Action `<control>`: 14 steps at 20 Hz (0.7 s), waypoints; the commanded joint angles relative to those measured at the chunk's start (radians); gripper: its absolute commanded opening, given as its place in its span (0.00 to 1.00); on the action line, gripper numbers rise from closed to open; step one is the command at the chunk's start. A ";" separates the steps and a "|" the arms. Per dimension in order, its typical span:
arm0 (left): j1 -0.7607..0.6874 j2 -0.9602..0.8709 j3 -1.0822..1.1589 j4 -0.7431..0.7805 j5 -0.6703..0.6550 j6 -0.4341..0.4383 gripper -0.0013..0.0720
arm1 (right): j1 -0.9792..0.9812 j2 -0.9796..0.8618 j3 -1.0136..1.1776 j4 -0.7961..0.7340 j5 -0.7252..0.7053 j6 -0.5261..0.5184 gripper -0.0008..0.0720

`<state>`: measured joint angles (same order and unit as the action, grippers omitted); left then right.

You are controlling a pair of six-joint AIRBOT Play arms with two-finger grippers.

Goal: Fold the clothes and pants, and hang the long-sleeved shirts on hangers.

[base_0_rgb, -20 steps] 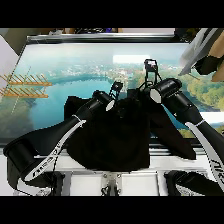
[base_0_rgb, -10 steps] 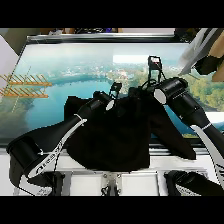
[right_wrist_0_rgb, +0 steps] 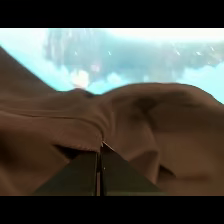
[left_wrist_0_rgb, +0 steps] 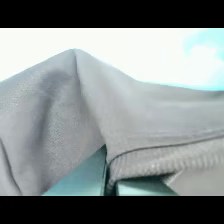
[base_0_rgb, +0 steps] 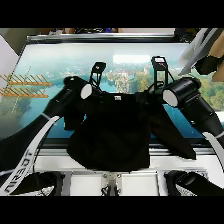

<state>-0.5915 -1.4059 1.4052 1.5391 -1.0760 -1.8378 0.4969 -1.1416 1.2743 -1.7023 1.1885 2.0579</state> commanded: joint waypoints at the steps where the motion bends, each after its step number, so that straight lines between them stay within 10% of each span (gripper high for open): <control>1: 0.014 0.172 0.000 0.001 -0.218 0.105 0.04 | 0.000 0.101 0.002 0.027 0.122 -0.028 0.03; 14: 0.015 0.286 -0.192 -0.169 -0.290 0.103 0.04 | 0.084 0.185 0.001 0.140 0.309 0.139 0.03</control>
<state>-0.6250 -1.0760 1.3109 1.4010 -1.3849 -1.7367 0.5529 -0.9226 1.2755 -1.5349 1.4624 2.1571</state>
